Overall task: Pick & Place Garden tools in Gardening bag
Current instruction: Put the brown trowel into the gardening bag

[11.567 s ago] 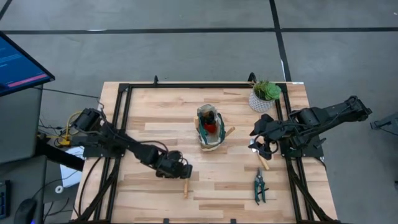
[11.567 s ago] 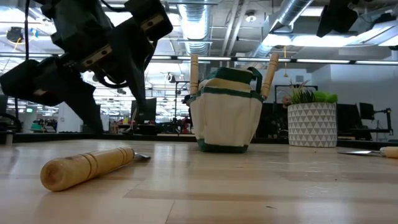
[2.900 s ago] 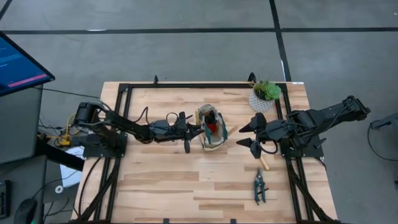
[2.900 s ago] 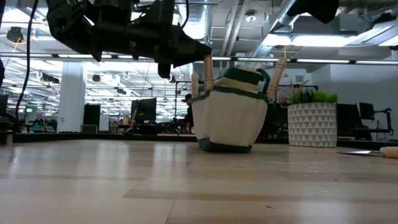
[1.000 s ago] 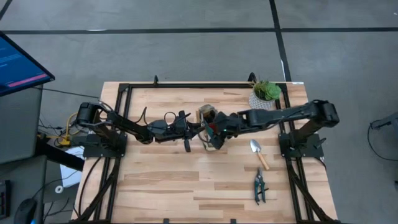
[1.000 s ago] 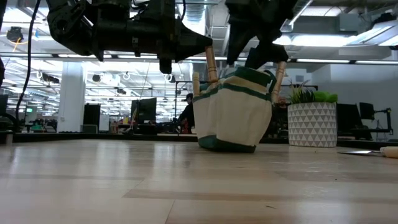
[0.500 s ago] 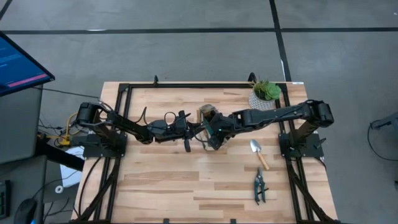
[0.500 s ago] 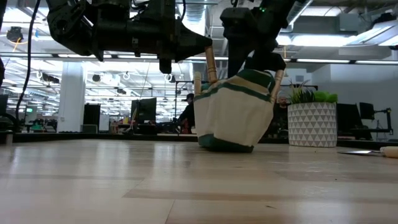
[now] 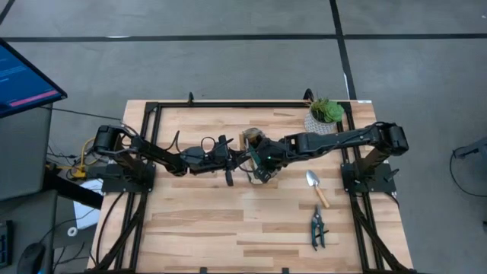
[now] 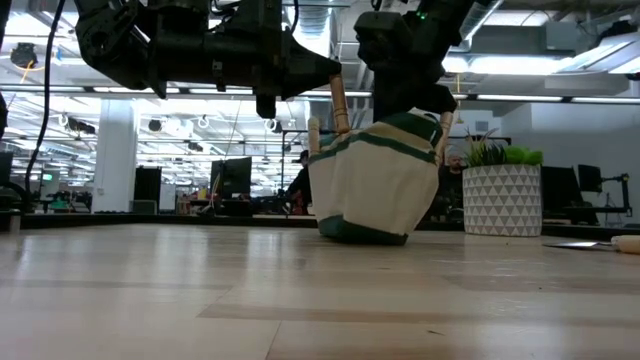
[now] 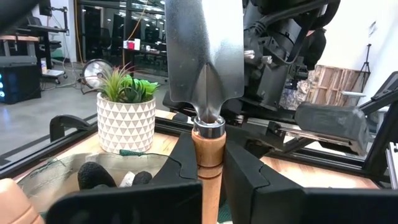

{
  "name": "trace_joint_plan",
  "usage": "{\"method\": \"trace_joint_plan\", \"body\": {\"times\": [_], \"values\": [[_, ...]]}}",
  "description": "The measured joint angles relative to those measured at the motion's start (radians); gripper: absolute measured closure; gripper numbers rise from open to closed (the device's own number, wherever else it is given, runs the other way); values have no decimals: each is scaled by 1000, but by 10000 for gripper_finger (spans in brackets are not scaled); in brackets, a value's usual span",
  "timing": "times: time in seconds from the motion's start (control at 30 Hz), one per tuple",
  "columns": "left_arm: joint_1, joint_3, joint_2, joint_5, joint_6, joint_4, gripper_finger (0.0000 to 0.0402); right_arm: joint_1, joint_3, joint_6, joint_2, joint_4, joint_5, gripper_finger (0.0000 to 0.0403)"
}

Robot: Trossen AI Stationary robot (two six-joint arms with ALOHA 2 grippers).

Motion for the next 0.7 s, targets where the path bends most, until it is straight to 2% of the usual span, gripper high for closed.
{"method": "trace_joint_plan", "body": {"times": [0.53, 0.7], "values": [[-3, 0, 0, 0, -8, 0, 391, 1, 0, -3, 0, 19, 29, 402], [-11, 0, 45, -6, -20, 16, 391, 2, 0, -3, 0, 34, 28, 402]]}}
